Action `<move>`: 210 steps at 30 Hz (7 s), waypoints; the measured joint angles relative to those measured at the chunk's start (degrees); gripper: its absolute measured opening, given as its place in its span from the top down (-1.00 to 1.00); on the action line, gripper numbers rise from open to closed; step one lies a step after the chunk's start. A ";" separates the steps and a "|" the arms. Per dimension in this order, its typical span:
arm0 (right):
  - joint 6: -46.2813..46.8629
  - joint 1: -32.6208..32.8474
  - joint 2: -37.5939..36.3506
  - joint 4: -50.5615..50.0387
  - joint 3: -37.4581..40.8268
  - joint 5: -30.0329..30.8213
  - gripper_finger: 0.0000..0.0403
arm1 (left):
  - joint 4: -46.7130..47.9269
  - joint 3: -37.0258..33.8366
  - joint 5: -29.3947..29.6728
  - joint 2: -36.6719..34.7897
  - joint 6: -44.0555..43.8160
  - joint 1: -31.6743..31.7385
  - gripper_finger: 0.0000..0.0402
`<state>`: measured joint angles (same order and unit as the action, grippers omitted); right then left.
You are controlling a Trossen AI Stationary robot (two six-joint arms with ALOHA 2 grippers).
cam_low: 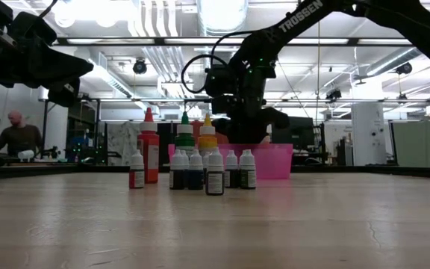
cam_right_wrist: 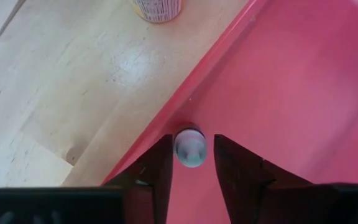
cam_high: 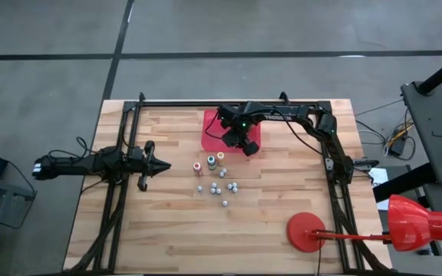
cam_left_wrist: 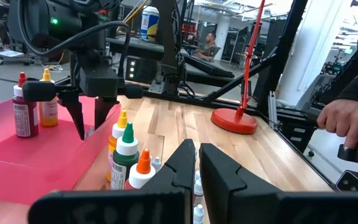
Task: Pick & Place food coloring
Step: Put the small green food coloring bottle into the pink bin
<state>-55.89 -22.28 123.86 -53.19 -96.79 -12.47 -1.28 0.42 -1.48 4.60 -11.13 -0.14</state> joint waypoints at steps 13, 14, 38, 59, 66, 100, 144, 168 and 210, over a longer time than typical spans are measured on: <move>1.07 0.00 -0.37 -0.20 -0.22 0.61 0.48 | 0.00 0.00 0.00 0.00 0.02 -0.02 1.00; 1.07 0.00 -0.62 -0.21 -0.22 0.61 0.48 | 0.00 -0.01 0.02 -0.02 0.00 -0.02 1.00; 6.40 1.27 -11.57 -4.18 0.04 0.64 0.40 | 0.00 0.00 0.02 -0.02 0.00 -0.02 1.00; 22.51 11.09 -17.64 -7.57 1.37 0.42 0.39 | 0.00 -0.01 0.01 -0.02 0.01 0.00 1.00; 23.12 15.02 -17.64 -7.69 2.64 0.42 0.36 | 0.00 0.00 0.01 -0.02 0.01 -0.01 1.00; 29.62 30.07 -16.95 -2.42 5.14 0.56 0.35 | 0.00 0.00 0.02 -0.02 0.00 0.00 1.00; 33.00 27.89 -10.26 2.98 8.44 4.07 0.25 | -0.02 -0.01 0.00 0.07 0.02 -0.02 1.00; 33.85 27.87 -8.60 5.31 9.75 4.04 0.25 | -0.01 0.00 0.02 0.04 0.01 0.00 1.00; 34.74 27.85 -8.60 9.53 13.37 4.04 0.26 | -0.07 0.00 0.00 0.04 0.02 0.00 1.00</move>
<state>-21.15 5.56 115.26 -43.66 -83.42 -8.43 -1.34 0.42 -1.48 4.64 -11.11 -0.14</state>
